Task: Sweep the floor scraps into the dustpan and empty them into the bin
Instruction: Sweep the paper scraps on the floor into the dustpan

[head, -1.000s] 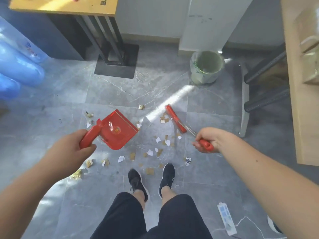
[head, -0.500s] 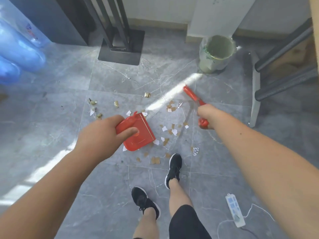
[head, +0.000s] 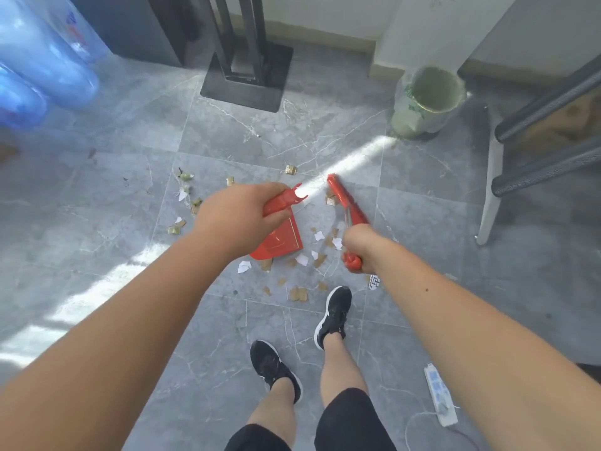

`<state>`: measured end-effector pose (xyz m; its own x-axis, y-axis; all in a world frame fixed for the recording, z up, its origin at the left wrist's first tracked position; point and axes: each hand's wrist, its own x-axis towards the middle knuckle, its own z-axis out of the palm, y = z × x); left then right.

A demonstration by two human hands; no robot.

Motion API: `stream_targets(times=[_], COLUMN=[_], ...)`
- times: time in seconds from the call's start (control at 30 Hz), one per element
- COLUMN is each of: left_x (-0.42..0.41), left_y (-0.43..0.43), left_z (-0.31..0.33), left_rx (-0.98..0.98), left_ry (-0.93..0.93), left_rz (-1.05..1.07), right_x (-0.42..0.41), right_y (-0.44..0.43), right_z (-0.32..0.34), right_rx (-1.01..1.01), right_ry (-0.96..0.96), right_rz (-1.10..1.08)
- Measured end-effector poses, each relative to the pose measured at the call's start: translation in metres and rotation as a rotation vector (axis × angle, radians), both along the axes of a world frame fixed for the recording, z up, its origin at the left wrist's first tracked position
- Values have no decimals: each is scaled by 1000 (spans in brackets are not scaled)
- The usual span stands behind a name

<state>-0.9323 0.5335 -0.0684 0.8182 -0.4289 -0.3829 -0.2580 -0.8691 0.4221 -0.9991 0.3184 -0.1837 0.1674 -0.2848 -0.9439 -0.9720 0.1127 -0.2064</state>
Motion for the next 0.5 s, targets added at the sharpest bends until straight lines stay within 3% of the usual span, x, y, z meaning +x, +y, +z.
stream_targets(times=[0.27,0.5], left_x=[-18,-24], left_y=[88,136], left_z=[-1,25], left_rx=[-33,-67], left_ry=[-60,-57], left_rz=[177,254], right_x=[-51,-11], right_y=[99,109], right_z=[36,77], right_rx=[131,112], right_ry=[30,-56], right_rz=[20,9])
